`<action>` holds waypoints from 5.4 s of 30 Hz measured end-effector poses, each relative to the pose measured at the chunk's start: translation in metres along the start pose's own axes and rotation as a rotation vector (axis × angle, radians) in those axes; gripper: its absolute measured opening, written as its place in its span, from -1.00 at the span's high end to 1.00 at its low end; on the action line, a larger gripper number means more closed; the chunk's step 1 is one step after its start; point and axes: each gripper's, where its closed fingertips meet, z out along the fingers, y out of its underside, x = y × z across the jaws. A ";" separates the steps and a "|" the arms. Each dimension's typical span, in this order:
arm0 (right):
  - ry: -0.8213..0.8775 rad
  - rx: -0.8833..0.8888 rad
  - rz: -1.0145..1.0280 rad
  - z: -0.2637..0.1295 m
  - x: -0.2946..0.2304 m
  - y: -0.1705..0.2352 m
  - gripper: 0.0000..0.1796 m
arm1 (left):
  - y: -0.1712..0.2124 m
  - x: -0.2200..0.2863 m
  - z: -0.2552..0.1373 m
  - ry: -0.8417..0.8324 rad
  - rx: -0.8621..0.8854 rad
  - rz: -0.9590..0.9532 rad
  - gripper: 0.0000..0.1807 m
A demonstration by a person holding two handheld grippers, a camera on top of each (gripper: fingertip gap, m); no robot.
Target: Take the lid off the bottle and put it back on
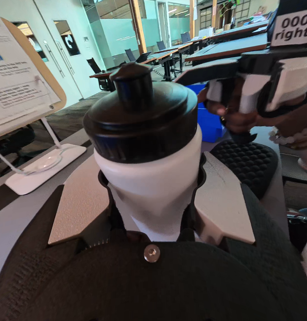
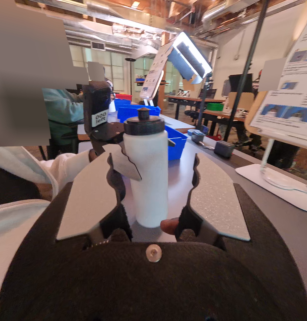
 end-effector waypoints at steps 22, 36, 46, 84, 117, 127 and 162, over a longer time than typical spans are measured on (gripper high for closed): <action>0.053 -0.149 -0.061 0.080 -0.012 0.011 0.17 | 0.008 0.014 0.002 0.040 0.080 -0.081 -0.08; 0.005 -0.109 -0.041 0.082 -0.015 0.017 0.12 | 0.005 0.028 -0.001 0.161 0.109 -0.109 -0.03; 0.034 -0.090 -0.043 0.081 -0.015 0.016 0.12 | 0.004 0.031 -0.001 0.188 0.117 -0.114 -0.02; -0.079 -0.074 -0.010 0.080 -0.018 0.014 0.13 | 0.003 0.034 -0.002 0.245 0.134 -0.136 0.02; -0.032 -0.025 -0.011 0.060 -0.022 0.002 -0.02 | 0.005 0.028 0.001 0.172 0.108 -0.112 0.02; -0.124 -0.062 -0.037 0.061 -0.011 0.003 0.23 | 0.004 0.029 0.001 0.228 0.125 -0.123 0.02; -0.347 0.032 0.001 0.063 -0.013 -0.002 0.01 | 0.002 0.035 0.000 0.262 0.160 -0.130 0.02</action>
